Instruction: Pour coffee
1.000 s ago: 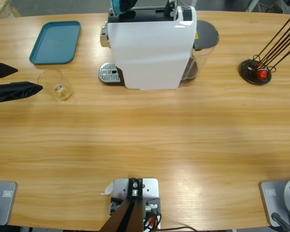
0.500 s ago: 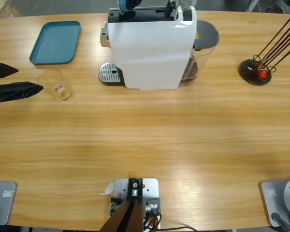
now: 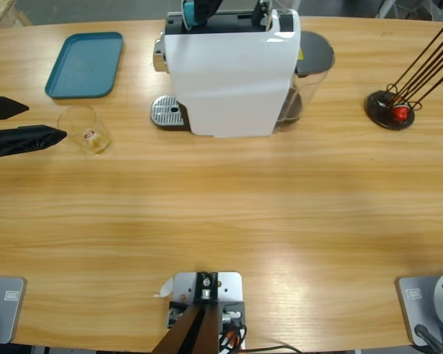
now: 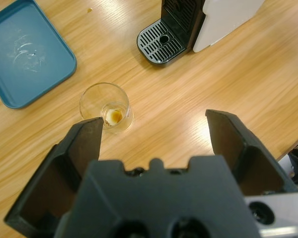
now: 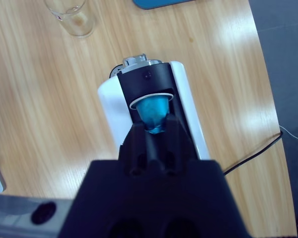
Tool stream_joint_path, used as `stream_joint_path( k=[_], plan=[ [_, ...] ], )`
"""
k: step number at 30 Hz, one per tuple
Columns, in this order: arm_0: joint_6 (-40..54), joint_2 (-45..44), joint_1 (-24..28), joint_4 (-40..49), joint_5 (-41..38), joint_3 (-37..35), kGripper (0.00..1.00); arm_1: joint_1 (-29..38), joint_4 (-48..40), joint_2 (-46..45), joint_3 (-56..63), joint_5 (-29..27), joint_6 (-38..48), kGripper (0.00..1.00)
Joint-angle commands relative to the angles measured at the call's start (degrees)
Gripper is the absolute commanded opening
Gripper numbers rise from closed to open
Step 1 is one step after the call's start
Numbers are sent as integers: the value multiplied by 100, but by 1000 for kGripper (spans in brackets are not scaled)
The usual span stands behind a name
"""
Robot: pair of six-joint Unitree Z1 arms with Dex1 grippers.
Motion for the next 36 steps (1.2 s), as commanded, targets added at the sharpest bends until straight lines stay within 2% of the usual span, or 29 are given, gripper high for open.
stream_joint_path(
  k=[1,10,11,12,13,14,20,21,22,23,33,36],
  plan=[
    [-25,134,-76,-49,-68,232,899,50,206,458,-310,17,-69,0],
    [-32,102,-84,-49,-68,232,899,96,357,534,-404,107,-69,0],
    [-30,102,-84,-49,-68,232,899,101,371,541,-409,126,-64,85],
    [-34,100,-84,-49,-68,232,899,110,397,555,-433,133,-53,385],
    [-34,93,-84,-49,-68,232,899,126,455,581,-479,133,-51,590],
    [-34,93,-84,-49,-68,232,899,136,515,611,-527,133,-51,675],
    [-34,71,-88,-42,-63,235,899,162,675,715,-655,186,-27,693],
    [-34,67,-84,-42,-68,237,899,162,691,719,-678,186,-18,719],
    [-34,67,-88,-40,-67,239,899,162,717,722,-706,186,-16,797],
    [-34,67,-91,-40,-67,240,899,162,763,736,-755,184,-16,816],
    [-34,71,-93,-42,-68,240,899,162,1269,750,-1384,0,-16,812],
    [-34,102,-98,-49,-68,239,899,192,1487,506,-1692,-64,95,832]
  ],
)
